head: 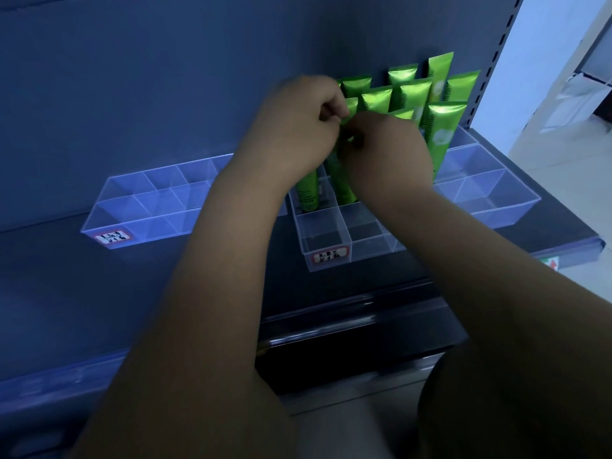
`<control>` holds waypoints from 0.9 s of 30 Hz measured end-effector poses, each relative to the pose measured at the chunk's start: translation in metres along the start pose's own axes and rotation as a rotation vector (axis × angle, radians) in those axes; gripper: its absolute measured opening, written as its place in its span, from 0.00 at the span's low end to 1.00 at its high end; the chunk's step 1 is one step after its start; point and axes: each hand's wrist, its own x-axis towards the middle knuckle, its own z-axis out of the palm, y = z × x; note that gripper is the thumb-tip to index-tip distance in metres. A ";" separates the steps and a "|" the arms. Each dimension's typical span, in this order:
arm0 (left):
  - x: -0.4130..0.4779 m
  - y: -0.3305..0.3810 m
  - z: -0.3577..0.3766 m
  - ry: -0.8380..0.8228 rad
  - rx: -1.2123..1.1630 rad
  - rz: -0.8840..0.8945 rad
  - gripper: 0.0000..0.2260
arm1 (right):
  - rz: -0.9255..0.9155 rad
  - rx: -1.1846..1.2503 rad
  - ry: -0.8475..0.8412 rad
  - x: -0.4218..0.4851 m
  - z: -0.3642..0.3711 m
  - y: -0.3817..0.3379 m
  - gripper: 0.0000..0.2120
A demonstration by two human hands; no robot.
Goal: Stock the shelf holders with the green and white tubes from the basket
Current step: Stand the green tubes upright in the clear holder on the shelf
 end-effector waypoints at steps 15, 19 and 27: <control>-0.006 -0.001 0.007 0.012 0.117 0.015 0.07 | 0.003 0.079 0.039 -0.001 -0.016 0.009 0.14; -0.005 0.000 0.010 0.020 0.120 0.009 0.07 | 0.003 0.100 0.038 -0.001 -0.018 0.009 0.16; -0.002 0.000 0.016 0.014 0.110 -0.002 0.09 | 0.030 0.052 0.048 0.002 -0.020 0.009 0.18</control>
